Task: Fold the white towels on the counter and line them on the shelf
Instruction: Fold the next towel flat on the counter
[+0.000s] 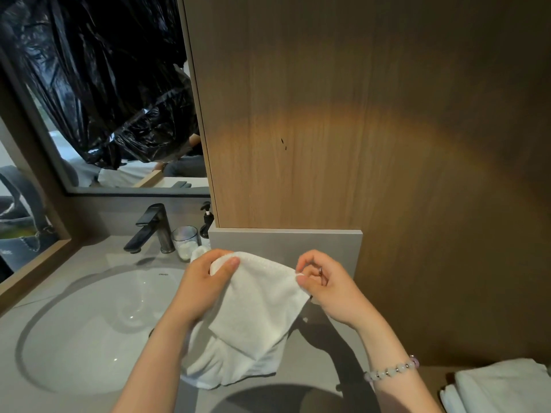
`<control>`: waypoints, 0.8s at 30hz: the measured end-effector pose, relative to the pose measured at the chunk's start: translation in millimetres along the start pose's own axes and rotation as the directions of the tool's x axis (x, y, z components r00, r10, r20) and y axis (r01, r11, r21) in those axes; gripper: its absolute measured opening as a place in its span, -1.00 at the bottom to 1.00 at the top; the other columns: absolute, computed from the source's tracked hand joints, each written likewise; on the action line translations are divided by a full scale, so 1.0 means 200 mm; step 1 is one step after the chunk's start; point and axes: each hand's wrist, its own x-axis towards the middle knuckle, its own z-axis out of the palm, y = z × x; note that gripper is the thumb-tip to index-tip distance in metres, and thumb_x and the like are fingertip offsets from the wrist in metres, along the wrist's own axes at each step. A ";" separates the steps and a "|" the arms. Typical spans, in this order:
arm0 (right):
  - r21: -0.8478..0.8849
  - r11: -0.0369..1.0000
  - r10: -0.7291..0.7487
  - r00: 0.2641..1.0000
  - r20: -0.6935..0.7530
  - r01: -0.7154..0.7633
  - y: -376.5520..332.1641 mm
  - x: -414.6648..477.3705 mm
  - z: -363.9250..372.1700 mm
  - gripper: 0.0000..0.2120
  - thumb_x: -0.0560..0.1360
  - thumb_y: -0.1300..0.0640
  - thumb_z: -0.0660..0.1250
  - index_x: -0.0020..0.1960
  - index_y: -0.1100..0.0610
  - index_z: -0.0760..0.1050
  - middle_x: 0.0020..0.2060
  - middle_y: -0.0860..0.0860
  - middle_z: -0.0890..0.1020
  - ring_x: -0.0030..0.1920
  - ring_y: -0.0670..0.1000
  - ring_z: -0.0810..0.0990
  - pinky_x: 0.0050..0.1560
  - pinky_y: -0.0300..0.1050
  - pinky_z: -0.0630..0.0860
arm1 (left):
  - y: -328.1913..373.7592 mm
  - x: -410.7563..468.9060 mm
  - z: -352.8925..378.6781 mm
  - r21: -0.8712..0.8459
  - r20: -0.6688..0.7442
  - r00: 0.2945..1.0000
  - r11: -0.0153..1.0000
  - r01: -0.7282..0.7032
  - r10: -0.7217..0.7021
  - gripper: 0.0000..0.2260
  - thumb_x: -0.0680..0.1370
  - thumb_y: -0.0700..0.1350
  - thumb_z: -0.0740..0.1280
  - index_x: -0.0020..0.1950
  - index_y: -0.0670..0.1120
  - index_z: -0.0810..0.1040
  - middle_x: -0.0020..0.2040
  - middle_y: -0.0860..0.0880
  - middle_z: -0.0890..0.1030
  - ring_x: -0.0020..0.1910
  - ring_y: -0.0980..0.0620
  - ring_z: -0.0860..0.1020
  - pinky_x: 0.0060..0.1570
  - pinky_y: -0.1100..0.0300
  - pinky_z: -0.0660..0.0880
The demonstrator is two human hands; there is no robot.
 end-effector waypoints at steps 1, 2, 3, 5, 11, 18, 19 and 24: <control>-0.005 1.000 0.001 1.000 0.026 -0.001 -0.02 -0.01 0.01 -0.76 0.56 0.33 0.20 -0.14 0.05 0.50 -0.34 -0.06 0.48 -0.37 -0.22 0.44 -0.29 -0.37 0.42 | 0.00 0.00 0.00 -0.003 0.013 1.000 1.000 -0.003 0.003 -0.93 0.55 -0.09 0.32 0.02 0.03 0.53 -0.03 0.11 0.57 -0.07 0.15 0.52 -0.13 0.33 0.42; 0.000 1.000 0.002 0.999 0.054 -0.002 -0.05 -0.02 0.02 -0.71 0.56 0.34 0.18 -0.13 0.02 0.55 -0.25 -0.04 0.55 -0.29 -0.25 0.47 -0.21 -0.39 0.43 | -0.01 -0.01 0.01 -0.003 0.036 0.999 1.000 -0.005 0.005 -0.82 0.53 -0.10 0.35 0.10 0.09 0.48 0.04 0.18 0.50 -0.01 0.20 0.49 -0.08 0.34 0.40; 0.016 1.000 0.002 0.997 0.077 -0.003 -0.06 -0.02 0.02 -0.68 0.55 0.35 0.18 -0.10 -0.02 0.58 -0.17 0.07 0.59 -0.23 -0.22 0.48 -0.13 -0.37 0.43 | -0.02 -0.01 0.01 -0.014 0.055 0.998 1.000 -0.002 0.003 -0.70 0.50 -0.10 0.39 0.16 0.14 0.41 0.09 0.23 0.43 0.03 0.21 0.46 -0.05 0.35 0.38; 0.094 0.995 0.007 0.993 0.120 -0.018 -0.07 -0.03 0.04 -0.66 0.48 0.35 0.25 0.00 -0.07 0.60 -0.13 0.38 0.50 -0.19 0.05 0.48 -0.06 -0.15 0.43 | -0.01 -0.02 0.01 -0.037 0.082 0.996 0.999 0.027 -0.024 -0.57 0.39 -0.06 0.40 0.15 0.23 0.31 0.09 0.18 0.39 0.00 0.14 0.45 -0.08 0.34 0.38; 0.154 0.982 0.068 0.959 0.276 -0.114 -0.05 -0.04 0.07 -0.47 0.45 0.49 0.26 0.34 0.12 0.40 0.14 0.33 0.54 0.13 0.17 0.58 0.23 0.01 0.46 | -0.02 -0.04 0.02 -0.205 0.033 0.993 0.972 0.114 -0.109 -0.61 0.28 -0.14 0.24 -0.02 0.21 0.21 -0.06 -0.14 0.41 -0.16 -0.04 0.43 -0.12 0.11 0.41; -0.084 0.996 0.012 0.997 0.071 -0.006 -0.09 -0.02 0.14 -0.66 0.49 0.39 0.27 0.20 0.13 0.55 -0.37 -0.14 0.46 -0.36 -0.25 0.48 -0.09 -0.39 0.44 | -0.03 -0.07 0.02 -0.128 -0.020 1.000 0.992 0.002 -0.005 -0.72 0.48 -0.37 0.32 -0.02 0.00 0.42 -0.11 -0.01 0.46 -0.20 0.11 0.43 -0.21 0.48 0.41; -0.089 0.996 0.010 0.998 0.070 -0.004 -0.09 -0.02 0.15 -0.68 0.48 0.35 0.32 0.18 0.12 0.56 -0.36 -0.14 0.49 -0.35 -0.25 0.51 -0.07 -0.39 0.46 | -0.03 -0.07 0.01 -0.120 0.000 1.000 0.993 -0.002 0.002 -0.75 0.47 -0.36 0.34 -0.01 -0.03 0.46 -0.10 -0.03 0.50 -0.18 0.12 0.46 -0.18 0.47 0.42; -0.159 0.987 -0.001 1.000 -0.005 0.000 -0.10 -0.01 0.18 -0.82 0.39 0.21 0.48 -0.01 0.08 0.64 -0.34 -0.05 0.57 -0.34 -0.20 0.52 -0.15 -0.41 0.49 | 0.04 -0.08 0.00 -0.222 0.037 0.998 0.974 -0.039 0.049 -0.79 0.47 -0.34 0.37 0.03 -0.09 0.58 -0.11 -0.03 0.61 -0.20 0.22 0.55 -0.17 0.44 0.46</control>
